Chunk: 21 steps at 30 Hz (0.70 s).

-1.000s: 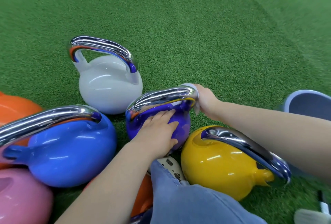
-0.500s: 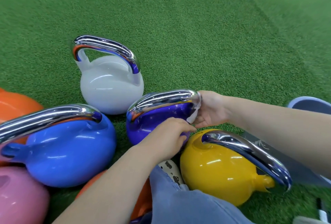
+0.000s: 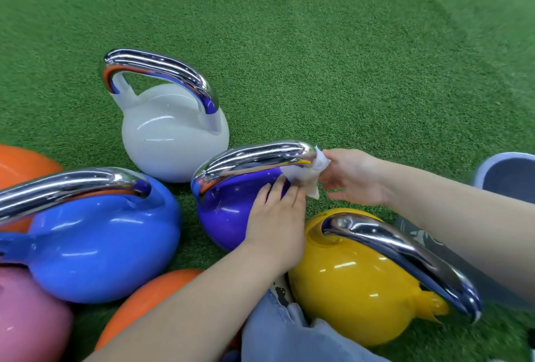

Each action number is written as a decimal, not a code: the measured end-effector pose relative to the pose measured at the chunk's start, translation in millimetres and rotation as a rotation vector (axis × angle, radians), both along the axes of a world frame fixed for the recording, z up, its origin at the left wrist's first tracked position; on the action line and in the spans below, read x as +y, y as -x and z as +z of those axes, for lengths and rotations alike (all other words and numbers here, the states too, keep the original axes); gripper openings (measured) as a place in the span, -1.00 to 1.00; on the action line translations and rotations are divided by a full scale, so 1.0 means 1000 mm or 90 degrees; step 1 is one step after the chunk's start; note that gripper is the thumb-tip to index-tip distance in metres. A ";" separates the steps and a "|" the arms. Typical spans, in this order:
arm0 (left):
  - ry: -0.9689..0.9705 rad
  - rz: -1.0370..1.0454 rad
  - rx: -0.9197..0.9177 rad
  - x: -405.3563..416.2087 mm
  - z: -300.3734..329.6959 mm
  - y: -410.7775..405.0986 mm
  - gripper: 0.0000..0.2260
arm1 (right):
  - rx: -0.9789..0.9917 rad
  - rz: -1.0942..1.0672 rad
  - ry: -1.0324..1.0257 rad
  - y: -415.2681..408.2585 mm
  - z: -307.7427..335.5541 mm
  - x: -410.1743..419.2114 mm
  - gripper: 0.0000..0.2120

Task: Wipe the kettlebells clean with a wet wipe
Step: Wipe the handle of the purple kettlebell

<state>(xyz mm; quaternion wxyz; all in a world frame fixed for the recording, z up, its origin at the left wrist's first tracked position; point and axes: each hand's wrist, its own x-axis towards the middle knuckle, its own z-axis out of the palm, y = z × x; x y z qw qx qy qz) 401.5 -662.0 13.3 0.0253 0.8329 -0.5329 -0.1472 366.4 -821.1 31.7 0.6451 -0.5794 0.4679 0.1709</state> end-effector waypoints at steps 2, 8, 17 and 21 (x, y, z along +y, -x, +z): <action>0.008 0.036 0.008 -0.002 0.000 0.002 -0.41 | -0.048 -0.061 -0.059 0.003 -0.002 0.001 -0.64; 0.039 0.156 0.060 -0.012 0.007 0.000 -0.50 | -0.142 -0.090 -0.157 0.000 -0.005 0.006 -0.65; 0.356 0.510 0.803 -0.042 0.020 0.008 -0.45 | -0.174 -0.144 -0.079 -0.016 -0.016 0.016 -0.80; 0.534 0.612 1.072 -0.043 0.030 0.010 -0.45 | -0.220 -0.157 -0.046 -0.017 -0.011 0.020 -0.75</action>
